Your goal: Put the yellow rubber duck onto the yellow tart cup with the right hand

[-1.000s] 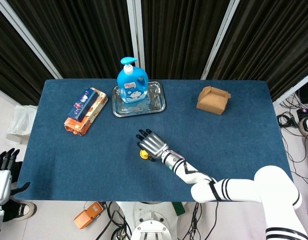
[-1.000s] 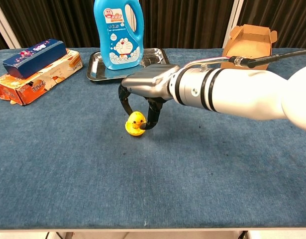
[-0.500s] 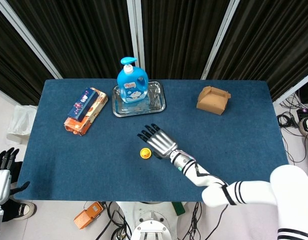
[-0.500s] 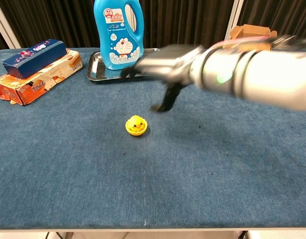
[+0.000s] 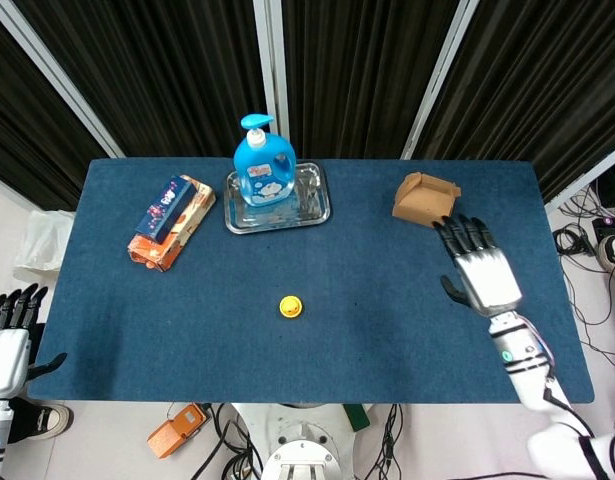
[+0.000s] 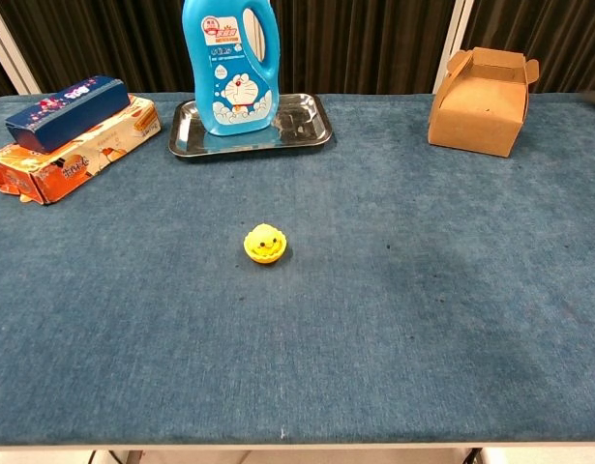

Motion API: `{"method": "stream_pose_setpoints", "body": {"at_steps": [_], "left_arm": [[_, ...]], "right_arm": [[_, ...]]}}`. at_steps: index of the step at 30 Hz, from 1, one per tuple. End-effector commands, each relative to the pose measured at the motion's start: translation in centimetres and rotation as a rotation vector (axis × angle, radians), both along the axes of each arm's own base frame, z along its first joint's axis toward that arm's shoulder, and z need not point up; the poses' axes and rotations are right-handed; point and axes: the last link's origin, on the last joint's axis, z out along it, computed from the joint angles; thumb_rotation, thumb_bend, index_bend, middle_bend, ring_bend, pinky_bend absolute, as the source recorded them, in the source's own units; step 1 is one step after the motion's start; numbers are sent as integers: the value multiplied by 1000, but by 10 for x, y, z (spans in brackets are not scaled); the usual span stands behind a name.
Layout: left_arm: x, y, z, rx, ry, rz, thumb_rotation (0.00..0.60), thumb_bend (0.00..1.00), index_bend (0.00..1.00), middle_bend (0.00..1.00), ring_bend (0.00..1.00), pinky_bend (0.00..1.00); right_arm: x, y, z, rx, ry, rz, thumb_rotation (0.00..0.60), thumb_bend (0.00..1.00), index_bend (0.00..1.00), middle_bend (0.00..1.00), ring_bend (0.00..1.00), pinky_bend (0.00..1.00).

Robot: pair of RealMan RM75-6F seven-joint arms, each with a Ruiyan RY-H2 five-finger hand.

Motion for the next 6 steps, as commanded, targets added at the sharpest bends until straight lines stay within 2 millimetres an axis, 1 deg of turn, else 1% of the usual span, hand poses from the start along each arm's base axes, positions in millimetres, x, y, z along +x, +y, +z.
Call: {"method": "stream_pose_setpoints", "body": {"at_steps": [1, 4, 6], "left_arm": [[3, 3, -1, -6, 1, -5, 600, 0, 36, 25, 0, 0], [5, 7, -4, -14, -1, -11, 600, 0, 36, 26, 0, 0], [7, 9, -4, -16, 2, -15, 600, 0, 36, 25, 0, 0]], "right_arm": [[-43, 43, 24, -50, -51, -74, 600, 492, 0, 70, 0, 87], [-61, 64, 24, -57, -81, -120, 600, 492, 0, 67, 0, 73], [-66, 71, 24, -54, -97, -130, 600, 492, 0, 67, 0, 71]]}}
